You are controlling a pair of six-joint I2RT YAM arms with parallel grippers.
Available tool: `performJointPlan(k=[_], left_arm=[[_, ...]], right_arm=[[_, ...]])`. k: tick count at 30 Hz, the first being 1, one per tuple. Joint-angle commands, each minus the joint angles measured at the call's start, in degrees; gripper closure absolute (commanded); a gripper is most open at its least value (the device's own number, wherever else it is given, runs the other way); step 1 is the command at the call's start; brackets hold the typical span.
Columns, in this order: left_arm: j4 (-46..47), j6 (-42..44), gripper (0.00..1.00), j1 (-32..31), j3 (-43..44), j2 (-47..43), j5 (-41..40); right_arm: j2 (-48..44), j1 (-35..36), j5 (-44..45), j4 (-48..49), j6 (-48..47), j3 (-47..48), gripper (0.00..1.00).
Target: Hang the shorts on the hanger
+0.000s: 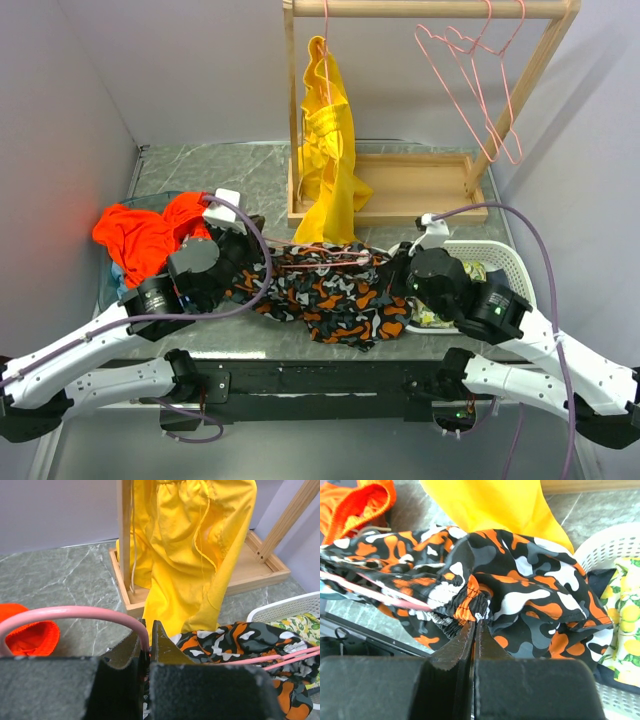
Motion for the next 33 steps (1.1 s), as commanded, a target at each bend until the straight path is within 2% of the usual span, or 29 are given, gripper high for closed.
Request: performJointPlan(k=[1, 10, 15, 19, 26, 33], left_arm=[[3.98, 5.28, 0.99, -0.61, -0.28, -0.38, -2.64], [7.57, 8.35, 0.99, -4.48, 0.07, 0.95, -7.3], [6.44, 9.58, 0.99, -5.18, 2.96, 4.19, -10.2], [9.34, 12.31, 0.99, -6.32, 4.55, 6.91, -12.04], [11.01, 11.52, 0.99, -8.43, 8.33, 8.32, -7.21], [7.86, 11.52, 0.99, -10.45, 18.32, 9.2, -2.21]], right_arm=[[1.55, -0.55, 2.12, -4.66, -1.57, 7.15, 1.0], [5.24, -0.64, 0.89, -8.0, -3.42, 15.33, 1.0], [6.91, -0.55, -4.02, -7.56, -5.35, 18.76, 1.0], [11.38, -0.38, -9.47, -7.74, -7.11, 26.74, 1.0], [19.65, 0.06, -13.44, -8.0, -9.83, 39.24, 1.0], [26.07, -1.43, -10.37, -10.11, -13.0, 50.22, 1.0]])
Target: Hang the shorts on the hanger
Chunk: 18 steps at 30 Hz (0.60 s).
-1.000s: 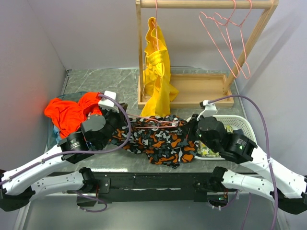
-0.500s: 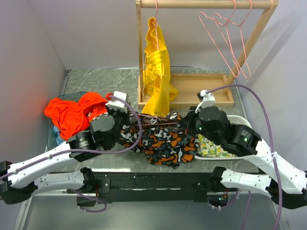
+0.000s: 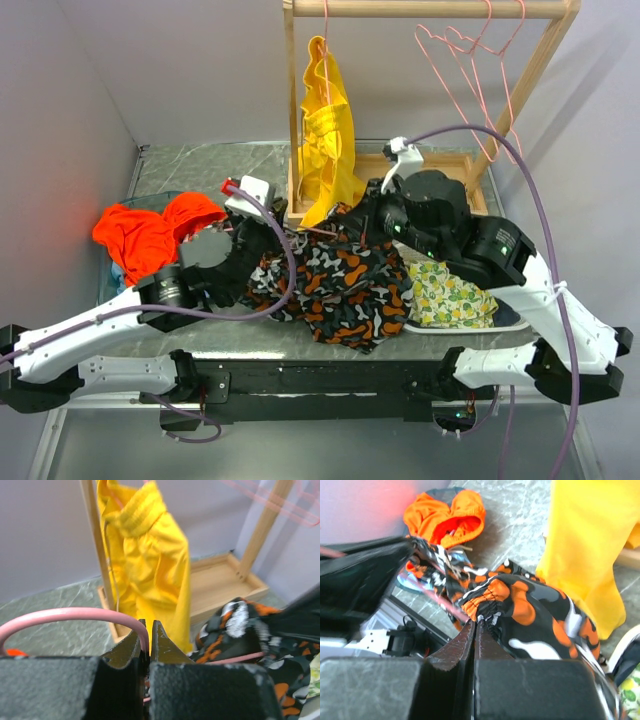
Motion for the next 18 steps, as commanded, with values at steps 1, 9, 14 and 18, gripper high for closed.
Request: performJointPlan(k=[1, 9, 14, 18], left_arm=[[-0.79, 1.16, 0.99, -1.32, 9.62, 0.44, 4.13], [-16.0, 5.55, 0.99, -3.43, 32.27, 6.5, 7.12], [-23.66, 4.95, 0.99, -4.13, 37.94, 11.25, 10.46], [-26.39, 3.28, 0.99, -4.31, 36.19, 12.05, 14.33]], right_arm=[[2.32, -1.49, 1.96, -0.95, -3.78, 10.96, 1.0], [-1.96, -2.73, -1.61, -0.35, -10.54, 16.81, 0.7], [-12.6, -2.64, -3.48, 2.99, -15.9, 6.89, 0.37], [-21.21, -2.64, -5.41, 4.23, -18.54, -6.71, 0.28]])
